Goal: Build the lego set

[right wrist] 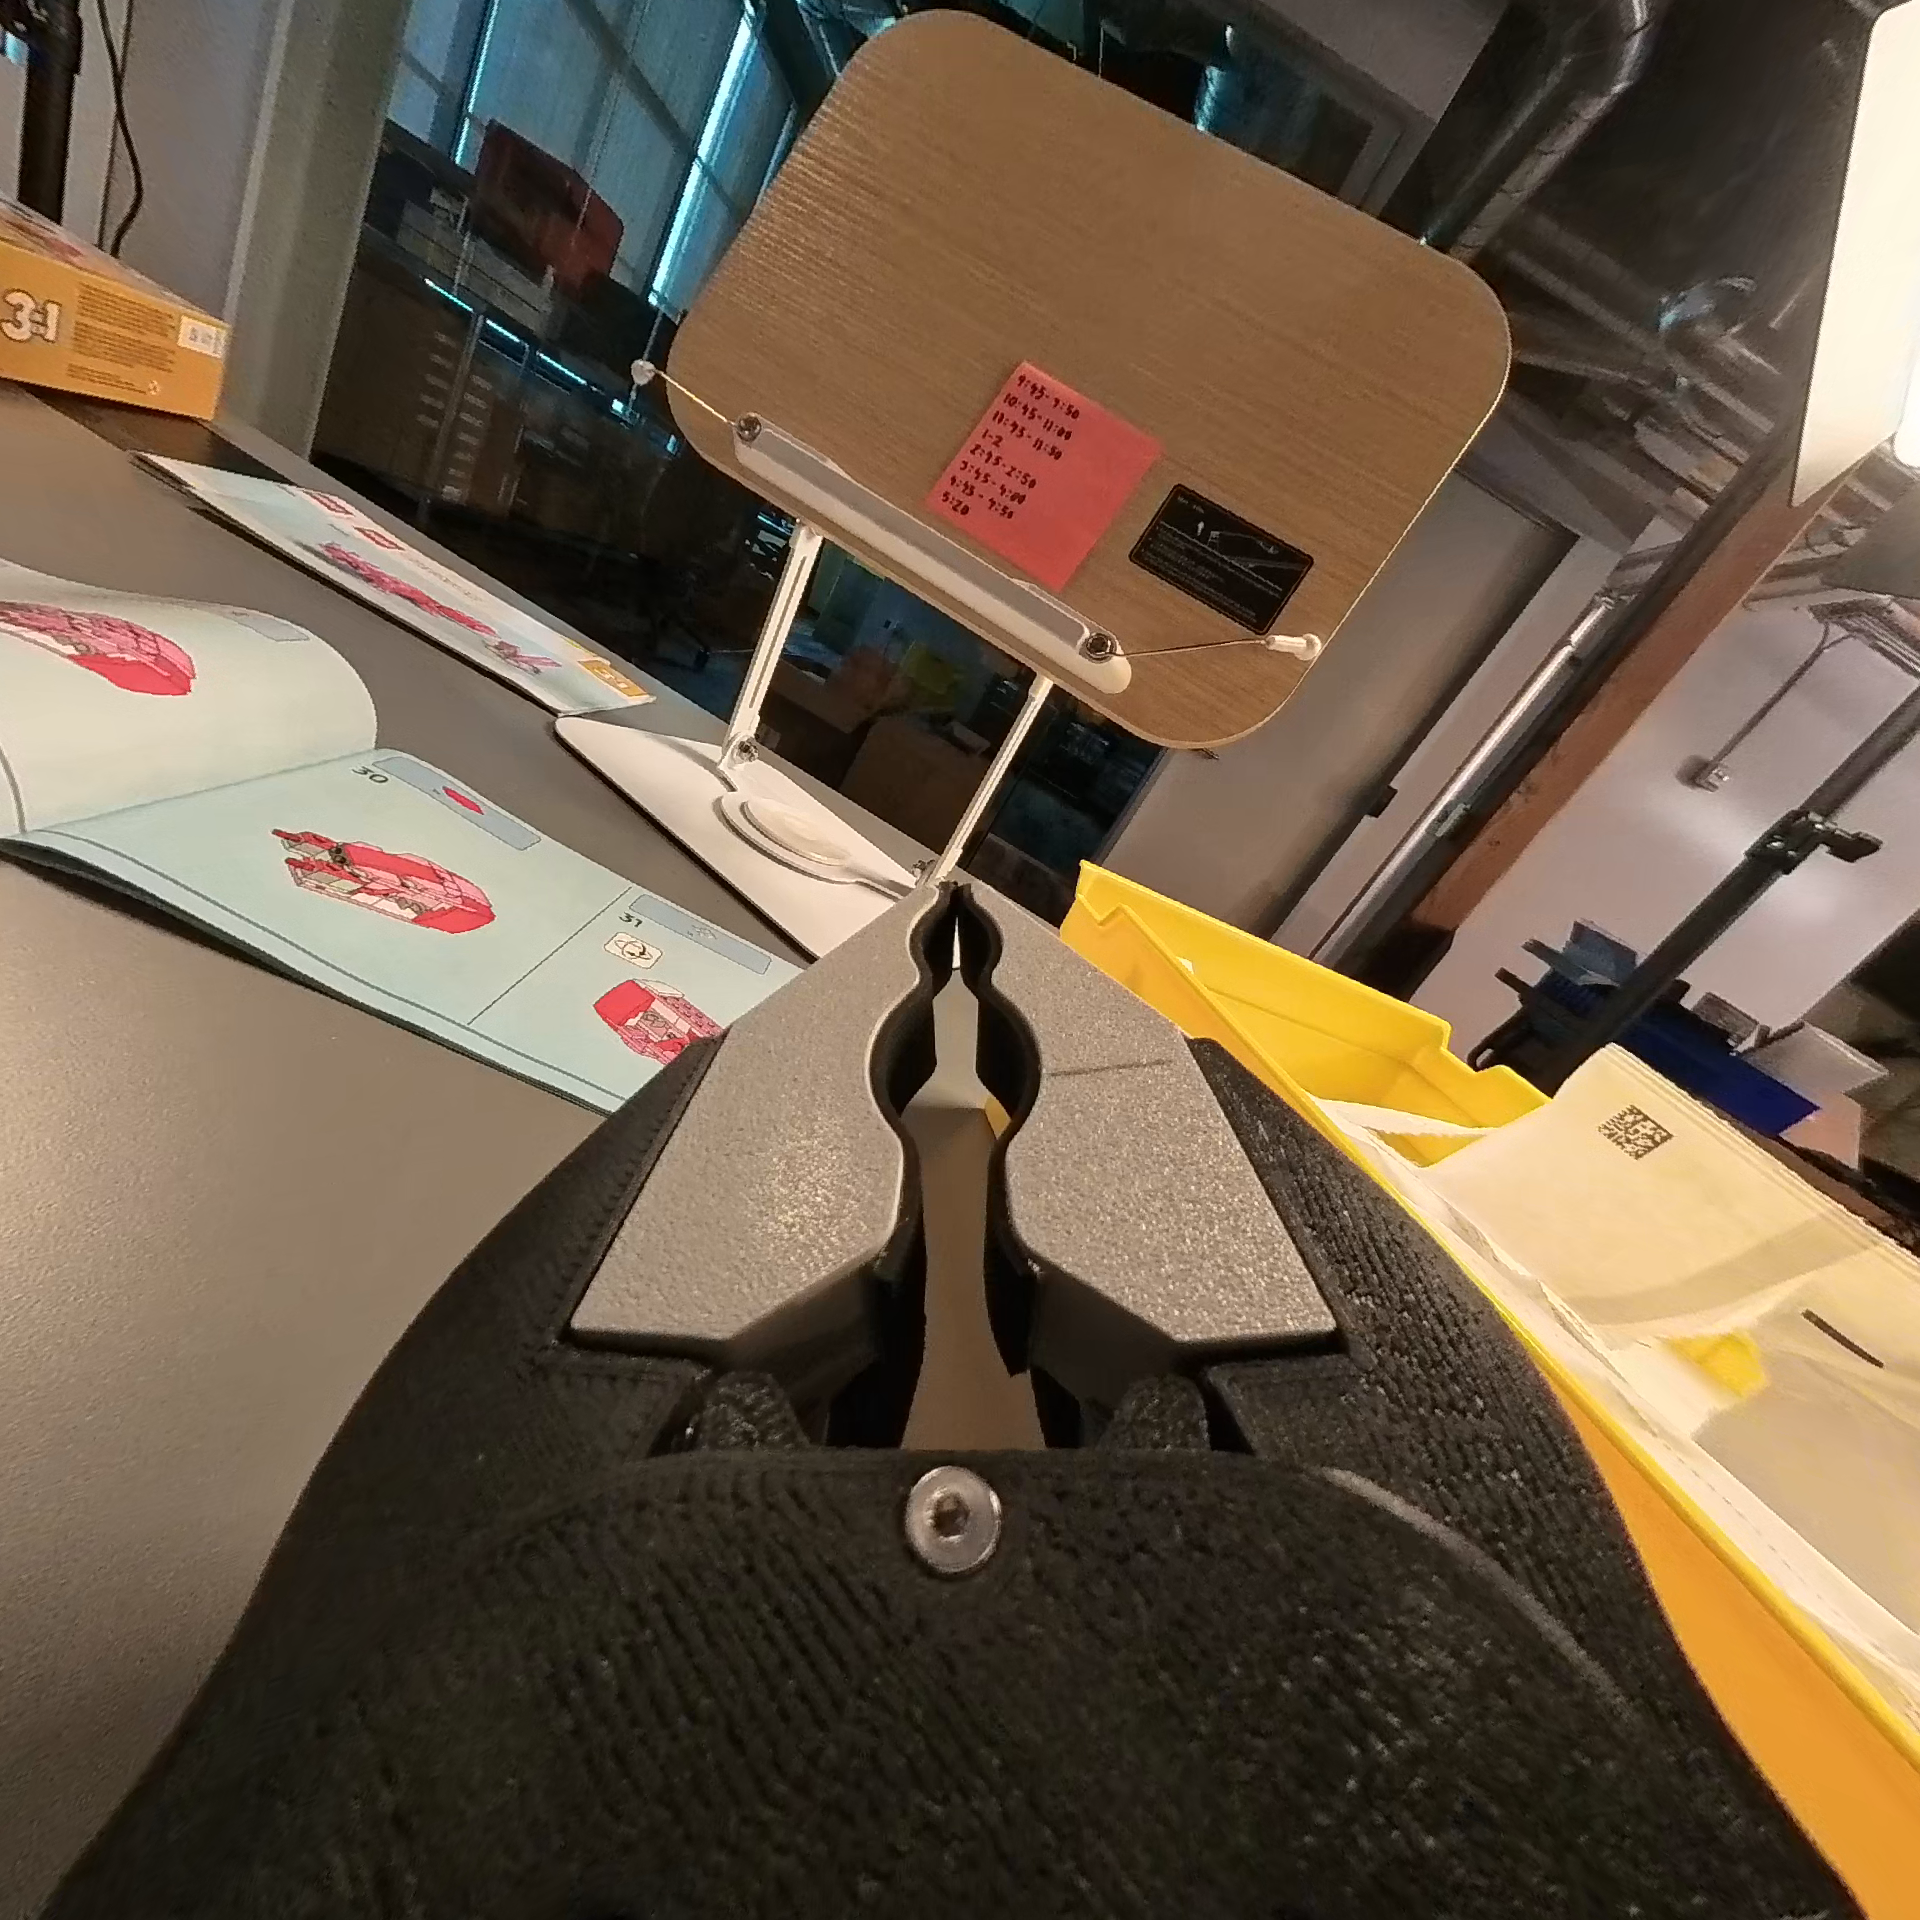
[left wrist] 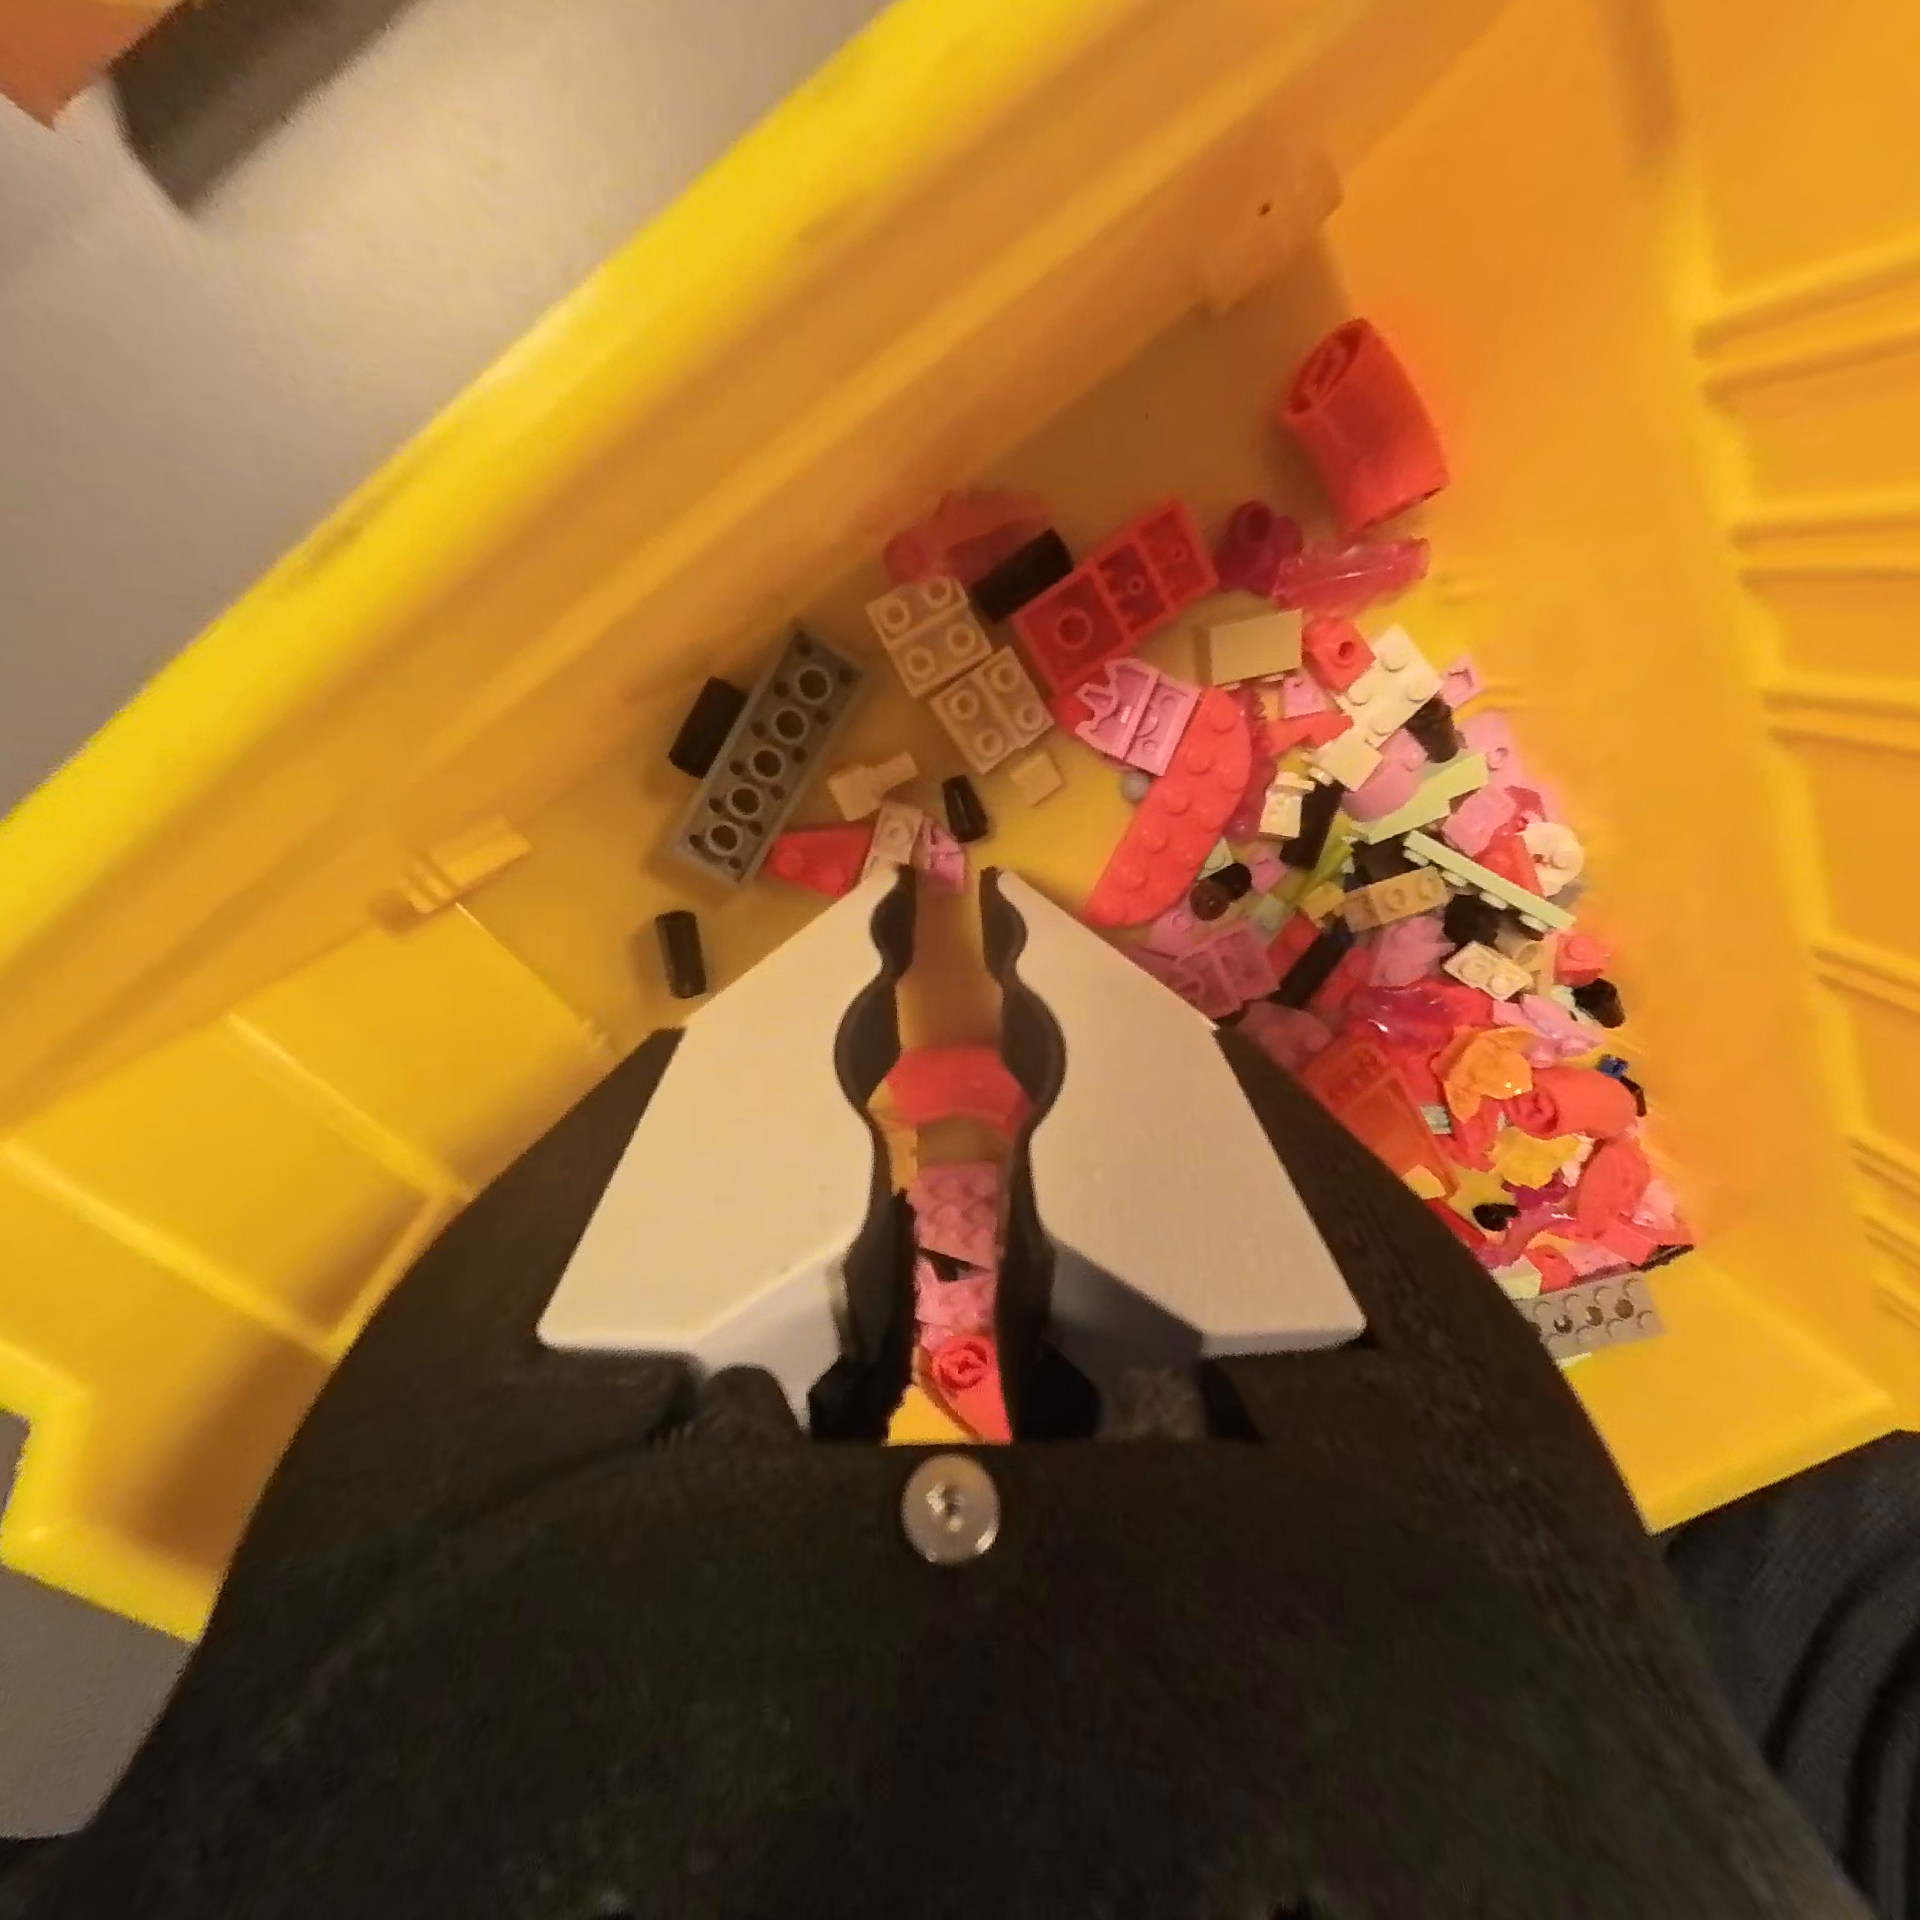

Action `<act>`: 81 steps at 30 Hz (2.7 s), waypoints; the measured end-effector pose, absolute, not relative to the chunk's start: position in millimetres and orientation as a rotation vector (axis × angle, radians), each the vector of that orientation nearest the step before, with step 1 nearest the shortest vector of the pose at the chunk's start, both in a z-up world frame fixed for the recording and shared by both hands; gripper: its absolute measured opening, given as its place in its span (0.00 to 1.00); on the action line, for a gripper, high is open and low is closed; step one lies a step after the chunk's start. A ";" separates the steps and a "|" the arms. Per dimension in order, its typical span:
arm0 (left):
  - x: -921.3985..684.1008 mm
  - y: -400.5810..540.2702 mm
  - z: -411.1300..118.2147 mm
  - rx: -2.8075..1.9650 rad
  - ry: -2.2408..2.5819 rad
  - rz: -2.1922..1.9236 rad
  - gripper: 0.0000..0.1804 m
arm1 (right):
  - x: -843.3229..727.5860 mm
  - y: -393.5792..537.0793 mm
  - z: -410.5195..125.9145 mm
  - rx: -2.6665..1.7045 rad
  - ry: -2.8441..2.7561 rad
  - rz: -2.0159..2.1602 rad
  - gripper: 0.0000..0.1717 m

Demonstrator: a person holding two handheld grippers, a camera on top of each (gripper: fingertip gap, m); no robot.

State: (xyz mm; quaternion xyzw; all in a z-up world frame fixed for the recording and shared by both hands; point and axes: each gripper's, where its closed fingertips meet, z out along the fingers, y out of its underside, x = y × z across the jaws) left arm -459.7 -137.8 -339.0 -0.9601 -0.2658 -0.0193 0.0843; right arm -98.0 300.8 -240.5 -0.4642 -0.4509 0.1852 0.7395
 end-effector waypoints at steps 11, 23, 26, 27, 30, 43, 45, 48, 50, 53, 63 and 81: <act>-459.7 -140.3 -344.6 -2.907 -0.793 -0.050 0.06 | -98.3 301.0 -240.7 -1.019 -0.990 0.407 0.00; -453.5 -143.5 -341.6 -2.870 -0.669 0.056 0.04 | -98.0 301.8 -240.3 -1.020 -0.985 0.409 0.00; -459.3 -134.6 -305.5 -2.693 -0.572 0.262 0.04 | -98.5 302.0 -240.6 -1.020 -0.988 0.406 0.00; -459.7 -131.0 -283.8 -2.599 -0.538 0.344 0.04 | -98.9 302.0 -240.9 -1.020 -0.990 0.404 0.00; -435.7 -113.9 -210.5 -2.294 -0.410 0.470 0.04 | -99.7 302.1 -241.0 -1.019 -0.993 0.406 0.00; -205.6 57.5 -173.7 -1.583 0.556 1.036 0.04 | -116.0 132.5 -203.4 -0.811 -1.317 1.566 0.00; -183.0 75.6 -182.7 -1.584 0.664 1.096 0.04 | -112.0 113.0 -201.9 -0.824 -1.350 1.798 0.00; -163.6 91.2 -191.7 -1.566 0.760 1.111 0.04 | -114.9 112.0 -203.5 -0.837 -1.346 1.776 0.00; -155.8 99.4 -198.7 -1.565 0.793 1.105 0.04 | -115.6 117.2 -200.0 -0.849 -1.317 1.734 0.00; -141.7 109.0 -209.1 -1.522 0.860 1.134 0.04 | -119.3 124.2 -206.1 -0.859 -1.351 1.564 0.00; -123.0 120.5 -233.1 -1.505 0.987 1.126 0.04 | -122.7 114.1 -222.9 -0.884 -1.481 1.542 0.03; -104.5 138.4 -285.2 -1.875 0.677 0.188 0.54 | -108.8 181.7 -247.6 -0.530 -1.477 0.515 0.00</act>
